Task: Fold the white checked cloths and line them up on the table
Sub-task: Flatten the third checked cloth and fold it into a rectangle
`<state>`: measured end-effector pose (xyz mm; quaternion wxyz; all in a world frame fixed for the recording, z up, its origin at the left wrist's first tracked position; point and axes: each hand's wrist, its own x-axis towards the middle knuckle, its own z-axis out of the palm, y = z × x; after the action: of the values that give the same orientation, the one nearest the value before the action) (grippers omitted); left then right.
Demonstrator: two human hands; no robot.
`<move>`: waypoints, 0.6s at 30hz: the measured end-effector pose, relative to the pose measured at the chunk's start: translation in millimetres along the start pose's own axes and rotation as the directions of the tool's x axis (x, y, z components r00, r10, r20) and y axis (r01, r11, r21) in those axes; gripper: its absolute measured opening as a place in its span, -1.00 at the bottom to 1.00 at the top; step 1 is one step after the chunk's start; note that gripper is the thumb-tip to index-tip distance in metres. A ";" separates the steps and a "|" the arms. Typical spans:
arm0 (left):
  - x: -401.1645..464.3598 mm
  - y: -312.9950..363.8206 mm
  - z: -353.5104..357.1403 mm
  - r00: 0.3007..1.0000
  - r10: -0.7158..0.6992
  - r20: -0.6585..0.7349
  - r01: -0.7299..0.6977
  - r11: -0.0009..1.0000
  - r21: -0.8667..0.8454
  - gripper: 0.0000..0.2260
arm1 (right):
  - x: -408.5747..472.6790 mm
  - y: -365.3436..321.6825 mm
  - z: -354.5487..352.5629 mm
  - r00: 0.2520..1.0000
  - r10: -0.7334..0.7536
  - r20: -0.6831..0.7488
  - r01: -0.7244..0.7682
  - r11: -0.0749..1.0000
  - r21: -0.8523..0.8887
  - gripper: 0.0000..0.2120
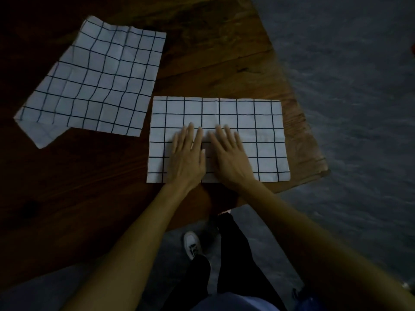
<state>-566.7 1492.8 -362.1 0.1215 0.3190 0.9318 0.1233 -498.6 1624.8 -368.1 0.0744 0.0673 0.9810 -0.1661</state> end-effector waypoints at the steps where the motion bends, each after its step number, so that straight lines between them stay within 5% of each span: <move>1: 4.2 1.8 5.0 1.000 -0.005 0.020 0.005 1.000 0.003 -0.50 | 7.9 -8.2 3.7 1.000 -0.004 0.027 0.004 1.000 0.010 -0.26; 5: 1.3 -21.4 12.3 0.999 -0.037 0.011 0.036 0.992 0.122 -0.46 | 2.6 11.1 8.4 0.993 0.114 -0.026 -0.114 0.993 -0.022 -0.41; 13: -17.8 -55.1 -2.7 0.994 -0.108 0.011 0.106 0.985 0.134 -0.37 | -52.6 80.1 -14.6 0.934 0.347 -0.083 -0.351 0.936 -0.032 -0.38; 18: -0.9 -15.6 -5.6 0.999 0.014 -0.033 -0.014 1.000 -0.005 -0.47 | -17.5 20.6 -5.6 0.977 0.142 -0.157 -0.154 0.986 -0.065 -0.40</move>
<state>-576.5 1479.4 -361.6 0.1061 0.3233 0.9311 0.1316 -478.9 1644.1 -366.4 0.0142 0.1496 0.9817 -0.1167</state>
